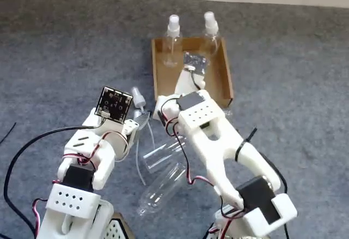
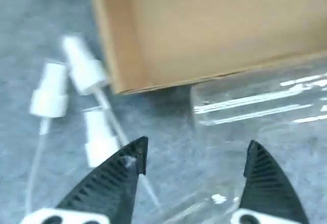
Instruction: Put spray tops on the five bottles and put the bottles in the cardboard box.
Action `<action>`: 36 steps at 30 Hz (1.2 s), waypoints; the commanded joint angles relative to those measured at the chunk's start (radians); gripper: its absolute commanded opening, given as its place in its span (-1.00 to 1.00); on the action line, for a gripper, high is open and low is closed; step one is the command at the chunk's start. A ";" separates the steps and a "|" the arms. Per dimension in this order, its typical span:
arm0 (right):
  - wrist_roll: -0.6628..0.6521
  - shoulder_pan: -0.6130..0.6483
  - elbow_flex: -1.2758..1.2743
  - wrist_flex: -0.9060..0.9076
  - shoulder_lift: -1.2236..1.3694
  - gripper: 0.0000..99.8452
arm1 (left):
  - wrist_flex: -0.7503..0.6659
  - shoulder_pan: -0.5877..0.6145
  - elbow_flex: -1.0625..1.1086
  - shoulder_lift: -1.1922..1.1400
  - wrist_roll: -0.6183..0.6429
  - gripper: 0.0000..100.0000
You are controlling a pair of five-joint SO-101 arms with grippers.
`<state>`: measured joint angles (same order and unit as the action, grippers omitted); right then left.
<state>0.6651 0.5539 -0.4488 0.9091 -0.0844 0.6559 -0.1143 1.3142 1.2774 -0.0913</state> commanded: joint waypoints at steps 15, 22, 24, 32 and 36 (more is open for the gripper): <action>-0.107 -0.409 -0.127 0.038 -0.007 -0.49 | -0.028 0.010 -0.002 0.001 -0.006 -0.50; -0.184 -0.622 -0.147 0.038 -0.007 -0.49 | -0.028 0.007 -0.002 -0.002 -0.006 -0.50; -0.262 -0.673 -0.143 0.064 -0.007 -0.49 | -0.028 0.007 -0.001 -0.004 -0.006 -0.50; -0.293 -0.845 -0.041 0.194 -0.007 -0.49 | -0.028 0.005 -0.001 -0.005 -0.005 -0.50; -0.351 -0.857 0.062 0.274 -0.007 -0.49 | -0.028 0.005 -0.001 -0.007 -0.005 -0.50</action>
<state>0.3644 -0.2869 -0.4964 1.1254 -0.0752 0.6559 -0.1143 1.3172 1.2774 -0.0913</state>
